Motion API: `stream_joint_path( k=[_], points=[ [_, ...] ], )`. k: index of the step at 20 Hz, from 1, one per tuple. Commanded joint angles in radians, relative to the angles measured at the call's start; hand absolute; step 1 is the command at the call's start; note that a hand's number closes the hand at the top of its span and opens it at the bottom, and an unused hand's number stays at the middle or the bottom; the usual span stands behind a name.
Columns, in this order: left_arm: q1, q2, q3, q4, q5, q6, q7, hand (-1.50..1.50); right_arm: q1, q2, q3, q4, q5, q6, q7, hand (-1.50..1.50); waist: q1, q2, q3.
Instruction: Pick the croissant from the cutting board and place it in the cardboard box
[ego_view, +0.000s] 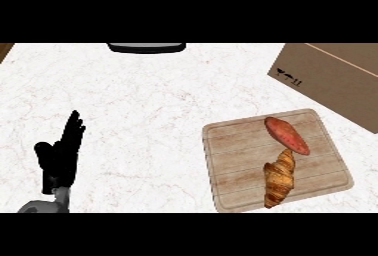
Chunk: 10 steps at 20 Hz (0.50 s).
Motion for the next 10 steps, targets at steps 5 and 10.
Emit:
stream_joint_path(
  k=[5, 10],
  points=[
    [-0.04, -0.005, 0.002, 0.03, 0.001, -0.018, -0.003, 0.0, -0.044, 0.084, 0.043, -0.166, 0.134, 0.28, 0.419, -1.5, 0.032, 0.004, 0.006],
    [-0.053, 0.0, -0.005, 0.031, -0.003, -0.03, 0.014, 0.0, -0.075, 0.216, 0.037, -0.196, 0.214, 0.372, 0.423, -1.5, 0.04, 0.003, 0.007]
  ],
)
